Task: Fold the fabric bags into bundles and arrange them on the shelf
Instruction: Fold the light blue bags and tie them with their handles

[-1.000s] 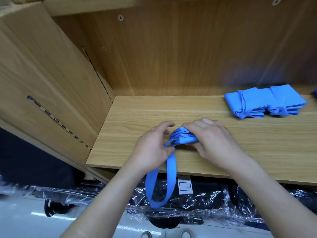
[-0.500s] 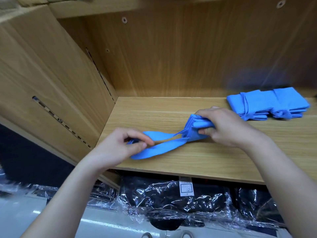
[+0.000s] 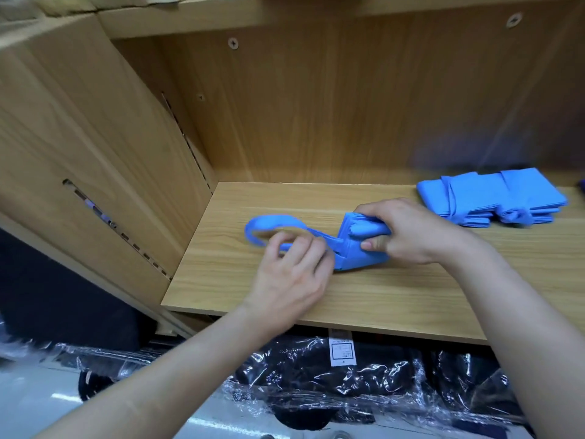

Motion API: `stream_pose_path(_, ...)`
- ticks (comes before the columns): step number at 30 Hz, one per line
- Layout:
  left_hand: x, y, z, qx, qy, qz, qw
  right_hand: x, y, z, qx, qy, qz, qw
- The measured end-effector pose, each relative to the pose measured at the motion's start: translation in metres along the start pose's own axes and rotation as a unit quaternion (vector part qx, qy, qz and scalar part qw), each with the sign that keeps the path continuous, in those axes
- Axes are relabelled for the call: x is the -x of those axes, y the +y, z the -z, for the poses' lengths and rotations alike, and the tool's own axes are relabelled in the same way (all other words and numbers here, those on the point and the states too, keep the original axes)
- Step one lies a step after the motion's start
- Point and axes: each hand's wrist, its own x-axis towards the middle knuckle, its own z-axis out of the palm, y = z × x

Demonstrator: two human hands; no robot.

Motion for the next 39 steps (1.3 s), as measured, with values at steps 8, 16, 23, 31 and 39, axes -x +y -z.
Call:
stream_pose_path(8,-0.02,-0.01,-0.008,0.028,0.08,-0.043,0.995,0.003,0.005,0.003,-0.066,-0.021,0.012,0.998)
stream_pose_path(16,-0.03,-0.031,-0.013,0.244,0.011,-0.094,0.965,0.004,0.009,0.008,-0.102,-0.052,0.018,0.993)
stream_pose_path(23,-0.039,-0.044,0.004,0.34,-0.151,-0.073,0.925,0.001,0.007,0.007,-0.107,-0.052,0.021,0.993)
stream_pose_path(31,-0.042,-0.042,0.016,0.376,-0.284,0.067,0.879,-0.001,0.003,0.004,-0.107,-0.052,0.006,0.993)
stream_pose_path(39,-0.037,-0.046,0.009,0.519,-0.369,0.378,0.672,0.016,-0.014,-0.01,0.027,0.095,0.065,0.993)
